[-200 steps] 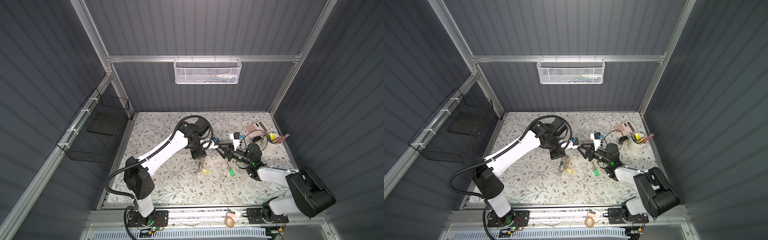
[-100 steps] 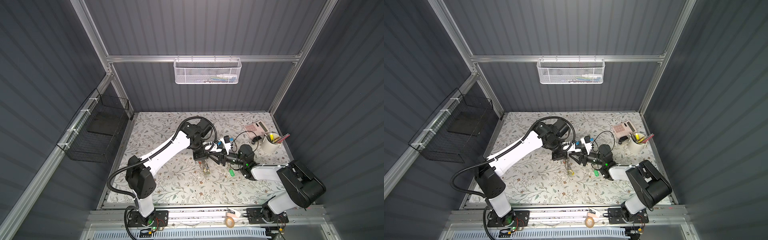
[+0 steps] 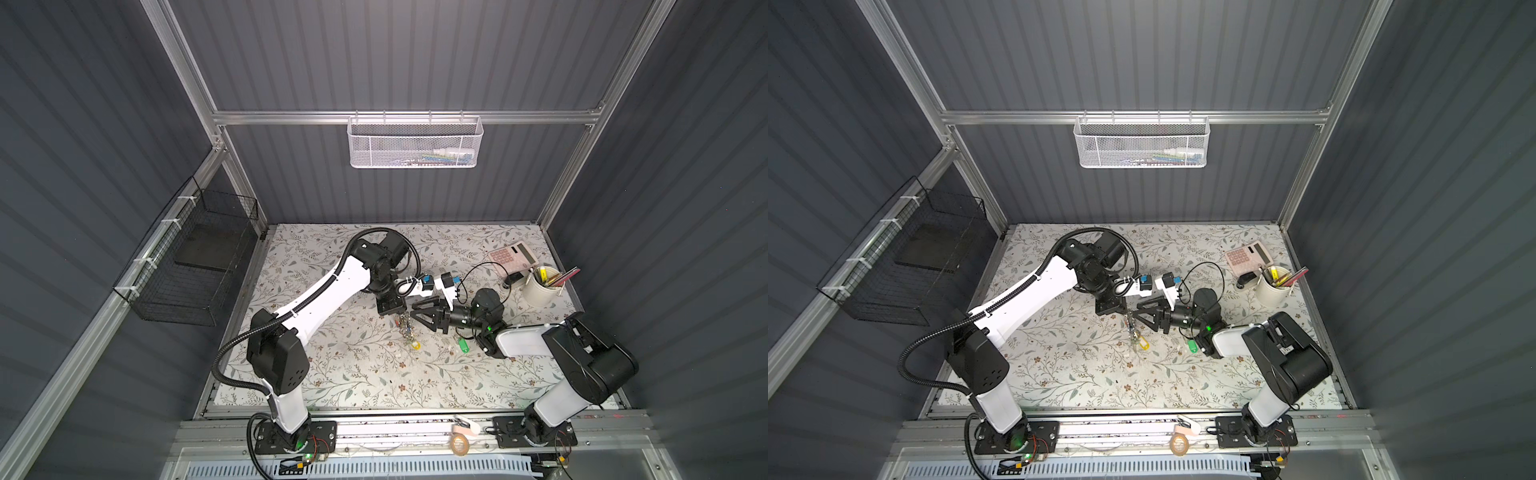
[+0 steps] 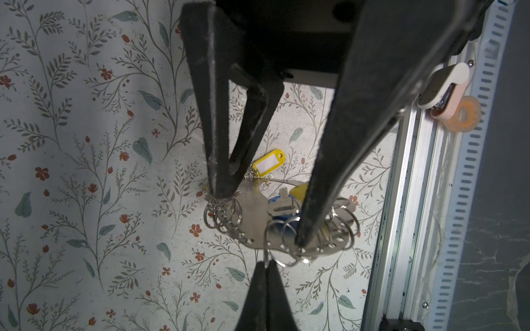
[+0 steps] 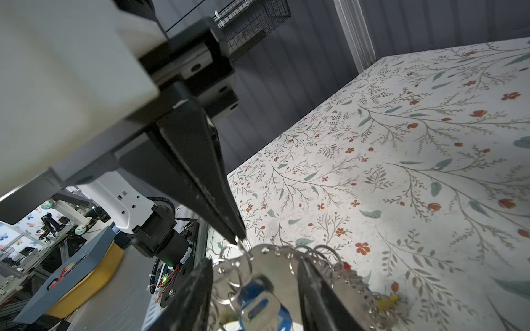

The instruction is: Put the keys on the keyring

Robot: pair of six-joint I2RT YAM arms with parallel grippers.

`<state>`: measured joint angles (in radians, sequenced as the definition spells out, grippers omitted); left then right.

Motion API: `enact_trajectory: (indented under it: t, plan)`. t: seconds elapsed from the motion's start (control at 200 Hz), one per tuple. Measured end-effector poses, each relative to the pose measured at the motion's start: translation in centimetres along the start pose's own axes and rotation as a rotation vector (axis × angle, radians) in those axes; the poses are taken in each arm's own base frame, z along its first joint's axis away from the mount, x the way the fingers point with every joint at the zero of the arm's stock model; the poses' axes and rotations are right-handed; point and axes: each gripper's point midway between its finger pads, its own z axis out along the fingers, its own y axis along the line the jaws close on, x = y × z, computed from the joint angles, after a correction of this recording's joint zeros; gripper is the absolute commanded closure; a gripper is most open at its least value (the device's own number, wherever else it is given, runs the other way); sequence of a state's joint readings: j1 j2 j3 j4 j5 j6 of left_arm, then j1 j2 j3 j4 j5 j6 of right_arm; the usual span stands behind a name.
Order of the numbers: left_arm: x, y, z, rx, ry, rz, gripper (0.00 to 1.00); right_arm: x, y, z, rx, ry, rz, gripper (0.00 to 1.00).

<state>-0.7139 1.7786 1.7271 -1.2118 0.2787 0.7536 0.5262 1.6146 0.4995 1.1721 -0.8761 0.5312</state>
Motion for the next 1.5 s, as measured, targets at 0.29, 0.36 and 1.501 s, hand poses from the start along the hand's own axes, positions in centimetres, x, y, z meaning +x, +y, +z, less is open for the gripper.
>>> enact_trajectory:
  t: [0.29, 0.36, 1.501]
  plan:
    - [-0.1, -0.9, 0.5, 0.053, -0.02, -0.004, 1.0, -1.3, -2.1, -0.5, 0.068, -0.018, 0.034, 0.6]
    - [-0.1, -1.2, 0.6, 0.062, -0.027, -0.005, 1.0, -1.4, -2.2, -0.3, 0.074, -0.012, 0.038, 0.6]
    - [0.8, -0.2, -0.1, 0.008, -0.006, -0.011, 1.0, 0.6, -0.3, 0.6, 0.063, 0.053, -0.056, 0.53]
